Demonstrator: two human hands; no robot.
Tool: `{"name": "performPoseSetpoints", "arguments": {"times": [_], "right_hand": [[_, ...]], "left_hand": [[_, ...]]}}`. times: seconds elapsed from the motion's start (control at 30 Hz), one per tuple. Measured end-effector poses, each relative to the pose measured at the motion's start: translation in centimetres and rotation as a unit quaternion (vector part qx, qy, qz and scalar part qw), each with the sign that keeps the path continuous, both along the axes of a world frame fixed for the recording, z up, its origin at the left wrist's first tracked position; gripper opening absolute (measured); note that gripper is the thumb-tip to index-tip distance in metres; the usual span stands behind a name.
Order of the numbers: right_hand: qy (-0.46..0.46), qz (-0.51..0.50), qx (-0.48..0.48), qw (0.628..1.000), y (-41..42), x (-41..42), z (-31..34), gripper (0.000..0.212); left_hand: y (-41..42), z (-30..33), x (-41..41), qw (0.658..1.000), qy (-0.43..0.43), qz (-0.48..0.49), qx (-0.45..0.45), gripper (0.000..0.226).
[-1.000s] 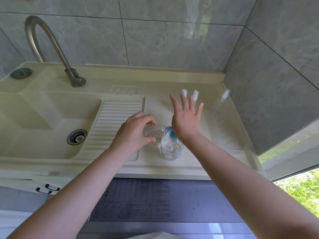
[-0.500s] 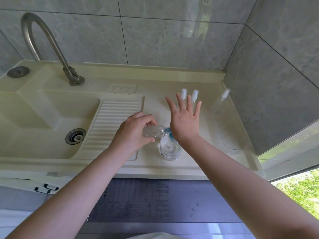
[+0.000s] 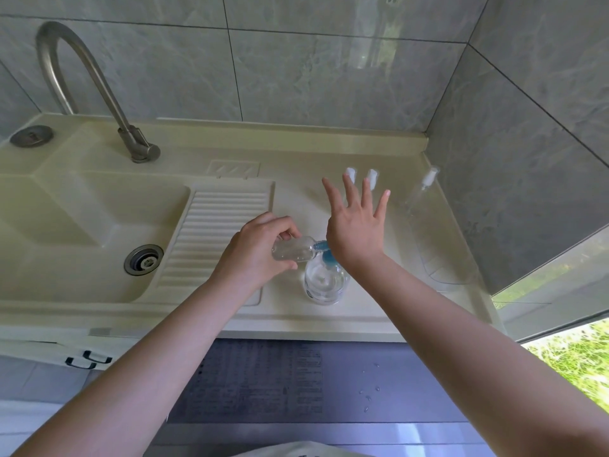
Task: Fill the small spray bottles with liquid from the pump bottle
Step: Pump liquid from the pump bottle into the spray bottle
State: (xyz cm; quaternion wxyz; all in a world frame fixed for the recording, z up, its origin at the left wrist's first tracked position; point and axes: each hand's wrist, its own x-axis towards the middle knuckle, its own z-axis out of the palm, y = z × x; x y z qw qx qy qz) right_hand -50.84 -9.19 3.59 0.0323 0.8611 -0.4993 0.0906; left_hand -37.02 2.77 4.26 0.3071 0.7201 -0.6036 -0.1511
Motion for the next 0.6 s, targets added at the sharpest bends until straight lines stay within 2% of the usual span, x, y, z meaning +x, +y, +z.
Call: {"name": "performPoseSetpoints", "arguments": {"times": [0.13, 0.27, 0.4, 0.5, 0.6], "right_hand": [[-0.003, 0.006, -0.048, 0.999, -0.23, -0.09, 0.05, 0.076], [0.001, 0.003, 0.019, 1.000, 0.00, -0.05, -0.44, 0.070], [-0.034, -0.009, 0.008, 0.999, -0.27, -0.04, -0.47, 0.067], [-0.026, -0.004, -0.012, 1.000, -0.39, -0.36, -0.26, 0.068], [-0.017, -0.008, 0.039, 0.999, 0.04, -0.55, -0.88, 0.066]], "left_hand": [[-0.21, 0.00, 0.15, 1.000, 0.019, 0.004, -0.001, 0.046], [-0.55, -0.02, 0.18, 0.999, 0.030, 0.010, 0.010, 0.047], [-0.51, 0.11, 0.46, 1.000, 0.022, 0.011, 0.019, 0.047], [-0.45, 0.06, 0.52, 1.000, 0.019, 0.011, 0.019, 0.046], [-0.49, -0.02, 0.43, 1.000, 0.024, 0.011, 0.015, 0.047]]}}
